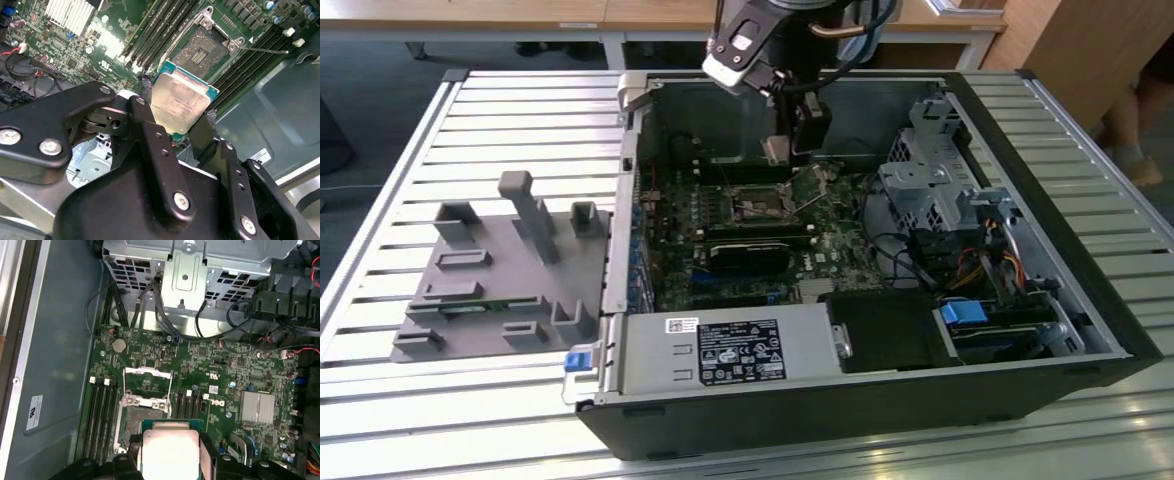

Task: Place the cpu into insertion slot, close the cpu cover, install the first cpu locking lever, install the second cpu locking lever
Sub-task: 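Place the cpu into insertion slot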

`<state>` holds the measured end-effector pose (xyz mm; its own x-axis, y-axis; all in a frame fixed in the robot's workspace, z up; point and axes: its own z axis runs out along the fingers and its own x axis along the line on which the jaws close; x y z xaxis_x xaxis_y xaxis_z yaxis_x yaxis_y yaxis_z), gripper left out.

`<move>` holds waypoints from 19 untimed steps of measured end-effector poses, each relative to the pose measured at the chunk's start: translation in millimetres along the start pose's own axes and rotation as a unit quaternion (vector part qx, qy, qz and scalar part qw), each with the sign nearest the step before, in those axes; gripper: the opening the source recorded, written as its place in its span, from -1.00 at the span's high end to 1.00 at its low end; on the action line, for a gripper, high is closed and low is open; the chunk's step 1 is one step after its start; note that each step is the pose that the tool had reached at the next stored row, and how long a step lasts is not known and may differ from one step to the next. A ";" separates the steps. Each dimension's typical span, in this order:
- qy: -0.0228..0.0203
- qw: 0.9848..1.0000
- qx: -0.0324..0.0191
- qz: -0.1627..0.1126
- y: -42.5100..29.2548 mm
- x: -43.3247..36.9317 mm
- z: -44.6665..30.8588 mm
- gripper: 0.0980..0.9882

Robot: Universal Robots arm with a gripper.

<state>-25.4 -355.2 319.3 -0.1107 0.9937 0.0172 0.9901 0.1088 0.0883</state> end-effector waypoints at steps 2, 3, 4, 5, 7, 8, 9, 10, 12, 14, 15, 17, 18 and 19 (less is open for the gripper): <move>0.000 1.000 0.000 0.000 -0.3 0.0 2.1 0.00; 0.000 1.000 0.000 0.000 -0.4 0.0 3.0 0.00; 0.000 1.000 0.000 0.000 -0.4 0.0 3.9 0.00; -0.001 1.000 0.000 0.000 -0.6 0.0 4.7 0.00; -0.001 1.000 0.000 0.001 -0.8 0.0 6.5 0.00; -0.001 1.000 0.000 0.001 -0.9 0.0 7.5 0.00; -0.001 1.000 0.000 0.002 -1.1 0.0 8.4 0.00; -0.001 1.000 0.000 0.003 -1.2 -0.1 9.3 0.00; -0.001 1.000 0.000 0.005 -1.5 0.0 11.0 0.00; -0.001 1.000 0.000 0.006 -1.9 0.0 12.8 0.00; -0.002 1.000 0.000 0.006 -2.0 -0.1 13.7 0.00; -0.002 1.000 0.000 0.006 -3.1 0.0 15.6 0.00; -0.002 1.000 0.000 0.006 -3.8 0.1 16.8 0.00; -0.002 1.000 0.000 0.007 -4.3 0.2 18.2 0.00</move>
<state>-28.1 -355.0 300.8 -0.0972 0.9952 0.0142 0.9915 0.0956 0.0880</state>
